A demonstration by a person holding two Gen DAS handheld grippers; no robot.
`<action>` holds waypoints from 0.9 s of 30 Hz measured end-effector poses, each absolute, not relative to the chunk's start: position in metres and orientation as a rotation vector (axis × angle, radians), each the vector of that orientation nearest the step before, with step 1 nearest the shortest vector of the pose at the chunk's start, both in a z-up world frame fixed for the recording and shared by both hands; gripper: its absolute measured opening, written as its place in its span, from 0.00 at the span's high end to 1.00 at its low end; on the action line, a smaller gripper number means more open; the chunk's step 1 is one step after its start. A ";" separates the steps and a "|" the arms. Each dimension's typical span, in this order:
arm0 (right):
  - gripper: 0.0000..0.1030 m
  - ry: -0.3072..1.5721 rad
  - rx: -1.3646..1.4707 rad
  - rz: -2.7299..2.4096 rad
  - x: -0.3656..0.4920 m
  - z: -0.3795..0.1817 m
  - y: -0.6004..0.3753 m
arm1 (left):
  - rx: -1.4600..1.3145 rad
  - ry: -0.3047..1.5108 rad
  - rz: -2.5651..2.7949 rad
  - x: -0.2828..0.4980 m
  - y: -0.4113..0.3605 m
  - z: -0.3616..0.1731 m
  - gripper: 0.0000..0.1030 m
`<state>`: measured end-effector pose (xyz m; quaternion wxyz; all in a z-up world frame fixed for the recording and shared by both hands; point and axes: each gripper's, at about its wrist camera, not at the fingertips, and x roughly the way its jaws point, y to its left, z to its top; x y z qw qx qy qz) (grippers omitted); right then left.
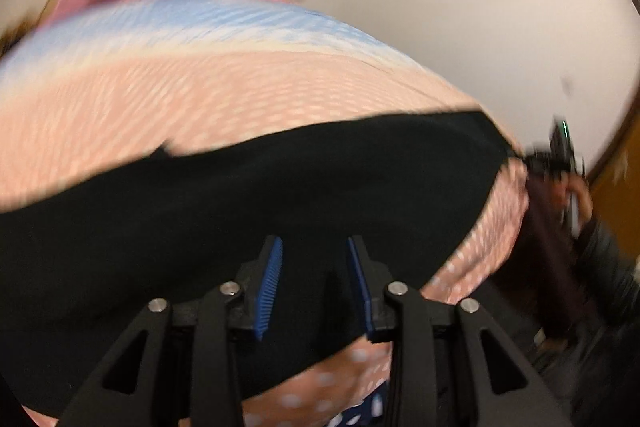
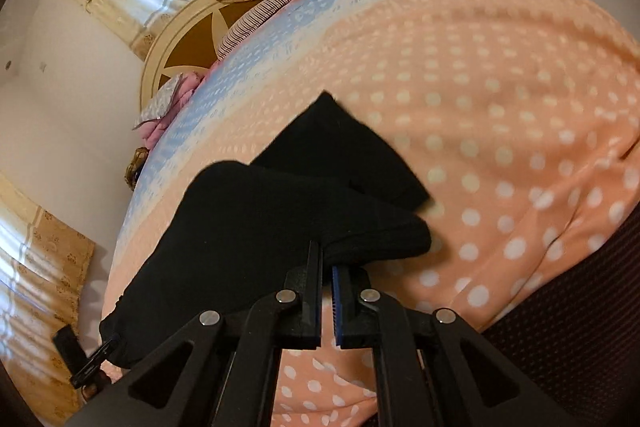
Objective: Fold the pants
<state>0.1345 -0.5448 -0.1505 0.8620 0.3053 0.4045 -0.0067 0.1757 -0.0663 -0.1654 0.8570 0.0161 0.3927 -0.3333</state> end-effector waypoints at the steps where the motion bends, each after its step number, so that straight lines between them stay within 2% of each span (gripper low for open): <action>1: 0.97 0.840 0.638 -0.009 0.136 -0.151 -0.542 | 0.080 0.813 -0.718 0.171 -0.077 -0.162 0.53; 2: 0.96 0.830 0.632 -0.006 0.136 -0.152 -0.540 | 0.131 0.799 -0.734 0.166 -0.091 -0.160 0.50; 7: 0.96 0.786 0.633 0.022 0.134 -0.154 -0.532 | 0.294 0.799 -0.808 0.157 -0.147 -0.165 0.50; 11: 0.96 0.764 0.580 0.022 0.128 -0.149 -0.523 | 0.355 0.838 -0.829 0.157 -0.173 -0.178 0.60; 16: 0.96 0.746 0.551 0.037 0.130 -0.147 -0.514 | 0.446 0.812 -0.782 0.151 -0.189 -0.180 0.61; 20: 0.96 0.745 0.548 0.039 0.130 -0.147 -0.514 | 0.523 0.785 -0.744 0.150 -0.198 -0.182 0.72; 21: 0.96 0.741 0.550 0.038 0.128 -0.147 -0.516 | 0.530 0.786 -0.741 0.149 -0.198 -0.181 0.84; 22: 0.96 0.728 0.551 0.026 0.127 -0.147 -0.517 | 0.536 0.785 -0.737 0.149 -0.199 -0.180 0.89; 27: 0.96 0.726 0.553 0.005 0.127 -0.147 -0.519 | 0.462 0.812 -0.767 0.154 -0.185 -0.171 0.93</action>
